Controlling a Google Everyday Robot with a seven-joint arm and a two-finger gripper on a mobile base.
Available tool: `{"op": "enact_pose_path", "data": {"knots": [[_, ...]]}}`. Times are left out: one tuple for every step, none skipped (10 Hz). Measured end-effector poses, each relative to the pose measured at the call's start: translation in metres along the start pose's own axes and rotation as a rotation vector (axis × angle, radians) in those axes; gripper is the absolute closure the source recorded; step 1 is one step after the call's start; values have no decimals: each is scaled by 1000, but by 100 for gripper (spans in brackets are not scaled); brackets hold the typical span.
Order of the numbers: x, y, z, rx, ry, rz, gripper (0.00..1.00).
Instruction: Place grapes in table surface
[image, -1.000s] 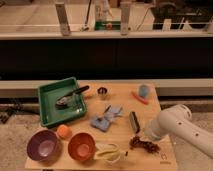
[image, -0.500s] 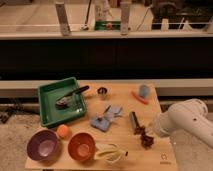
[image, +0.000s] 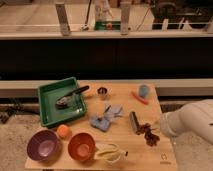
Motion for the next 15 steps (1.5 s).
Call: {"op": "enact_pose_path", "data": {"knots": [[-2,-4,-14,23,-4,-10,100],[-3,-7,-24,39,-5,-16,100],[-4,-9,-33,54,-6,-22,100],[-6,-13,-47,78,-5,-35,100],[-9,-17,-62,104,-5,-51,100],[-12,-20,-71,122,-4,-64,100],[-14,-22,-81,146,-2,-80,100],[-16,-23,-90,170,0,-98,100],[-18,-23,-96,187,2,-110,100],[-19,-23,-100,198,2,-118,100],[-20,-22,-104,209,2,-125,100],[-20,-22,-103,210,-3,-127,100],[-20,-24,-99,206,-9,-131,100],[-19,-25,-91,191,-12,-131,100],[-17,-26,-78,170,-13,-129,100]]}}
